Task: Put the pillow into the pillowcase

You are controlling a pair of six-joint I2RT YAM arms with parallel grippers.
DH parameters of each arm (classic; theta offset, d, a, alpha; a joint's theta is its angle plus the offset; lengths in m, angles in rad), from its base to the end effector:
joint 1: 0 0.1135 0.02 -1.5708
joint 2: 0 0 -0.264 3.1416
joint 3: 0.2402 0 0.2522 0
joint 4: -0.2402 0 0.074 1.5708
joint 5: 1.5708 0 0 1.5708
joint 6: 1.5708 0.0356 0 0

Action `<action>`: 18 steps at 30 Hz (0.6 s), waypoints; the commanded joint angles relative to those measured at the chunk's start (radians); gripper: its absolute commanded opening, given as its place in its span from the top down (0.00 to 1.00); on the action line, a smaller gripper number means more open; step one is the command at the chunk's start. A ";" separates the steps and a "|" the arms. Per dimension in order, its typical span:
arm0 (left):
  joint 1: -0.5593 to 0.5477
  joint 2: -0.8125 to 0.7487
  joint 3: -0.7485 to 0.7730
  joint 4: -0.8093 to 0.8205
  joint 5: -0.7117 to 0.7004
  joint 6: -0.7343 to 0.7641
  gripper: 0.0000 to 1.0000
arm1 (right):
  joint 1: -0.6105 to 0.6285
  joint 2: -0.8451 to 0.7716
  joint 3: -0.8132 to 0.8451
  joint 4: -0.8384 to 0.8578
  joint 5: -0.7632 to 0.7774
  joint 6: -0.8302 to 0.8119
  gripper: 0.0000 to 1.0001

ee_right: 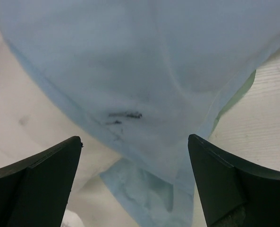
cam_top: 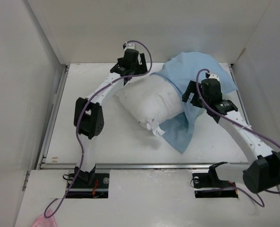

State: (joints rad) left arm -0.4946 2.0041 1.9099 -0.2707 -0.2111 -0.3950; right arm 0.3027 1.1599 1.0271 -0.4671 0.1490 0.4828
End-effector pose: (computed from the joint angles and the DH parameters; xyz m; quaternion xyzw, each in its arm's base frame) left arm 0.4278 -0.2222 0.3510 -0.0189 0.8210 -0.1643 0.5464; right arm 0.2454 0.0711 0.3209 0.1139 0.8753 0.1173 0.4551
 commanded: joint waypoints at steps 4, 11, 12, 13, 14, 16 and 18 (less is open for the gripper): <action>0.033 0.067 -0.112 -0.016 0.205 0.031 0.44 | 0.010 0.223 0.154 0.126 0.063 0.022 0.00; -0.094 -0.192 -0.616 0.139 0.318 -0.039 0.80 | 0.010 0.463 0.295 0.179 -0.071 -0.125 0.00; -0.145 -0.255 -0.655 0.139 0.319 -0.051 0.85 | 0.010 0.484 0.315 0.179 -0.104 -0.145 0.00; -0.174 -0.287 -0.688 0.139 0.334 -0.051 0.88 | 0.010 0.503 0.347 0.179 -0.123 -0.165 0.00; -0.212 -0.316 -0.751 0.152 0.334 -0.051 0.91 | 0.010 0.529 0.358 0.191 -0.138 -0.182 0.00; -0.330 -0.390 -0.805 0.166 0.354 -0.068 0.93 | 0.010 0.538 0.367 0.209 -0.173 -0.229 0.00; -0.399 -0.419 -0.805 0.166 0.354 -0.084 0.94 | 0.010 0.520 0.367 0.209 -0.163 -0.240 0.00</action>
State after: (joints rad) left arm -0.7319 1.6398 1.1416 -0.0822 -0.0410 -0.4381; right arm 0.2890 1.6703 1.3460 -0.3775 0.0853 0.2729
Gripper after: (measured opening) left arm 0.072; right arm 0.998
